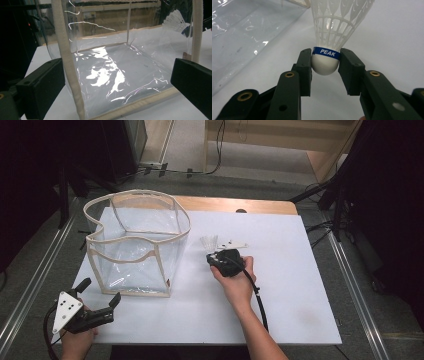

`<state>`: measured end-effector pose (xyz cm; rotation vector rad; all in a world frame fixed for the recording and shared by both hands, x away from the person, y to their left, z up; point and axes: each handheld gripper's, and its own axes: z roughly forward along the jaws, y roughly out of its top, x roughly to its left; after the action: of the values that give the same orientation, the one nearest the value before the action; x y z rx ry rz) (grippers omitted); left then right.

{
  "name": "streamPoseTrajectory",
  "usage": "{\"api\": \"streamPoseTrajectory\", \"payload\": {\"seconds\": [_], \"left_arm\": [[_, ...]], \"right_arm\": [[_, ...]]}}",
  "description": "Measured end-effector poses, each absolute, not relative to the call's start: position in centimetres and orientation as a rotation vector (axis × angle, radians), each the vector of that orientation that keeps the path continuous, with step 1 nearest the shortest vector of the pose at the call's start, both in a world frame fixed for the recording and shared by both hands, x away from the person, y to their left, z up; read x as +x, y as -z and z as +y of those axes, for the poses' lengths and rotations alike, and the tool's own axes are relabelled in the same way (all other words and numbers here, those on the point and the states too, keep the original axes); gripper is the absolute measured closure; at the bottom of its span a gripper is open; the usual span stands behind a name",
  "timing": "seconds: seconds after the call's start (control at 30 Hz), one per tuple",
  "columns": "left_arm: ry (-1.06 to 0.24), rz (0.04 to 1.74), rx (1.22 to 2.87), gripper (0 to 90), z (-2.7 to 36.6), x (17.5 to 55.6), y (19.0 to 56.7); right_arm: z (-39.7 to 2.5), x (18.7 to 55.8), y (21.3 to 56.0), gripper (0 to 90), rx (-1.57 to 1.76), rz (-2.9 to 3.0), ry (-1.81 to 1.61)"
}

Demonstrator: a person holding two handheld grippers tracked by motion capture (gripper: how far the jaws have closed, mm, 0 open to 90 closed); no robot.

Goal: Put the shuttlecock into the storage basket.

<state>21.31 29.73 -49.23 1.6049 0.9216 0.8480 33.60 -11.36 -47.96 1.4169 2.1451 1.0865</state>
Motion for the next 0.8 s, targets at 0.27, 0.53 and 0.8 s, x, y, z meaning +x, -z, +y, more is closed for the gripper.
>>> {"api": "streamPoseTrajectory", "payload": {"seconds": [0.27,0.53,0.8], "left_arm": [[-0.849,0.921,1.607,0.0,29.7,21.3,49.2],[-0.849,0.920,1.607,0.0,29.7,21.3,49.2],[-0.848,0.922,1.605,0.0,29.7,21.3,49.2]], "right_arm": [[-11.8,33.5,47.3,61.3,1.408,2.124,-1.116],[-12.1,33.5,46.5,61.3,1.393,2.109,-1.137],[-12.2,33.5,45.6,61.3,1.374,2.098,-1.156]]}}
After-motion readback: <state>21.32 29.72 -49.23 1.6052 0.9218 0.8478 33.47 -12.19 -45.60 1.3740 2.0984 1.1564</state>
